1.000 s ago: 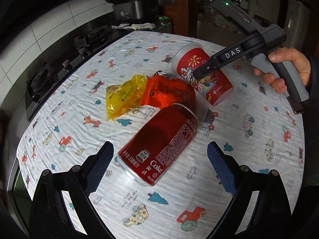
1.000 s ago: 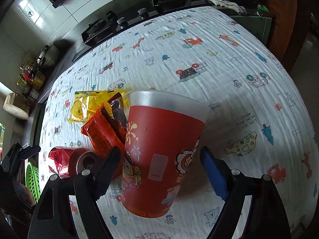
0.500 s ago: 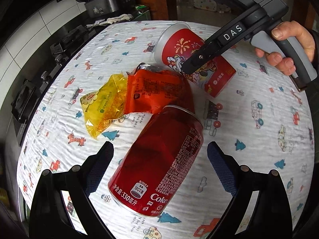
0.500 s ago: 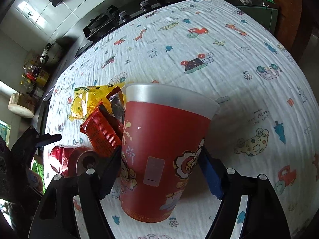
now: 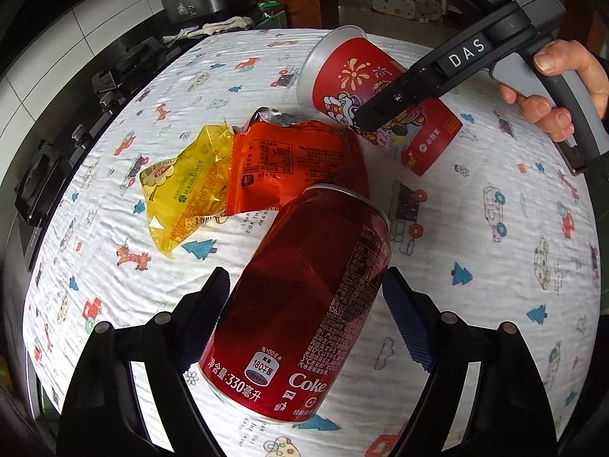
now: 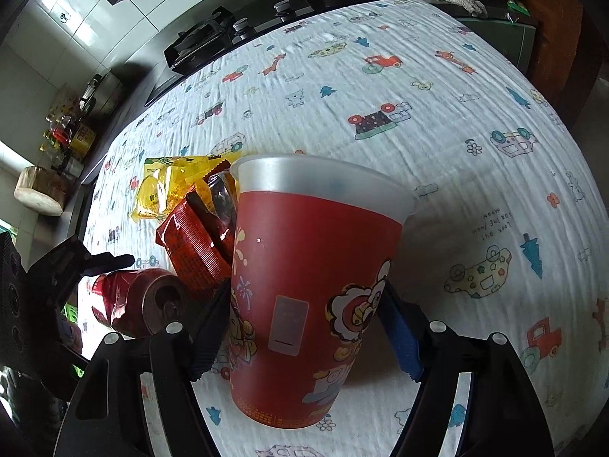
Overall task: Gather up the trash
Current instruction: 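Grasp the red Coke can with left tool while right tool holds the red cup, then drop the Coke can into the green basket with left tool while right tool carries the cup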
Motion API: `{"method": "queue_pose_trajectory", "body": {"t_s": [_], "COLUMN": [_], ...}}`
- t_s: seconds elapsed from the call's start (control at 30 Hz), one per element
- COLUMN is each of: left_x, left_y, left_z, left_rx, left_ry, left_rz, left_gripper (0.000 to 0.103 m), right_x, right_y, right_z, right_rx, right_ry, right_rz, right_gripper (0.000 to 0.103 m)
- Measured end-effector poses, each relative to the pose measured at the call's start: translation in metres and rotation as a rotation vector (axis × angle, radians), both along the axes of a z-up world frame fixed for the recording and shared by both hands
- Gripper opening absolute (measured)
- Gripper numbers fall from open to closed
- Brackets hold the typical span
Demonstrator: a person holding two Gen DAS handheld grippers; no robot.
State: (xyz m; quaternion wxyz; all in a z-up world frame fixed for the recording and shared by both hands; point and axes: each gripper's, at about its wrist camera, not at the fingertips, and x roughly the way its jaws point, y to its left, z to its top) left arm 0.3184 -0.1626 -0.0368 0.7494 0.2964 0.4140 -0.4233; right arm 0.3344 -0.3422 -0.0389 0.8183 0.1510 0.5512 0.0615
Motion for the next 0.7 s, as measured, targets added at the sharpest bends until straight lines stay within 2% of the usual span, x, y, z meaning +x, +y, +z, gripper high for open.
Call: {"method": "queue_pose_trajectory", "body": {"t_s": [0.37, 0.7], "left_x": [-0.026, -0.064], "left_y": [0.034, 0.113], "left_z": [0.005, 0.017], "left_rx": [-0.064, -0.161], "left_ry": [0.071, 0.106], "left_rz": [0.191, 0.41], "left_gripper": [0.075, 0.073], "right_x": [-0.038, -0.066], "right_y": [0.029, 0.1], "right_z": [0.026, 0.039], "right_rx": [-0.032, -0.004], "right_ry": [-0.055, -0.071], "right_rz": [0.082, 0.236], "right_gripper": [0.071, 0.07]}}
